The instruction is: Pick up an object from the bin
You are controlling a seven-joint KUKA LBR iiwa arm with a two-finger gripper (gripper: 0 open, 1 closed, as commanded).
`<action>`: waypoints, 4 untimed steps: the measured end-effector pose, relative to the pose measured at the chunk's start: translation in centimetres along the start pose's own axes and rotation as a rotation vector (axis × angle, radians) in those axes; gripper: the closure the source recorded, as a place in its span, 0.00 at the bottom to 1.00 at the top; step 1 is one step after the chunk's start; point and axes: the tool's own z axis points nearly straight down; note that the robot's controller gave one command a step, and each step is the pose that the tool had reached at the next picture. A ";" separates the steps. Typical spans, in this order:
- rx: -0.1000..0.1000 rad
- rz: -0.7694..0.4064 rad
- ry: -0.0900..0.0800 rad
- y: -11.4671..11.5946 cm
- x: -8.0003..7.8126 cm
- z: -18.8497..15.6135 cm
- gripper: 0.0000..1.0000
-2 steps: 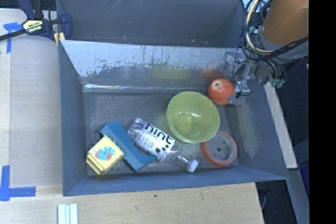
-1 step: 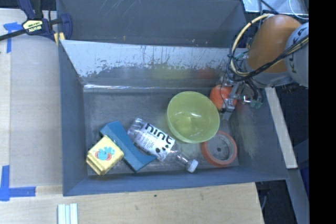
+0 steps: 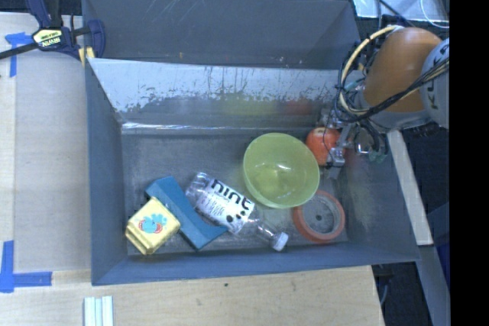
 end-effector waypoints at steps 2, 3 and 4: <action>0.001 0.006 -0.002 0.0 -0.2 0.0 0.00; 0.001 0.026 0.005 0.1 -0.8 0.0 1.00; 0.002 0.026 0.005 0.1 -0.8 0.0 1.00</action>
Offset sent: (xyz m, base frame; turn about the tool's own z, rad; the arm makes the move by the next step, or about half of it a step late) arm 0.0014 0.0000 -0.0003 0.0046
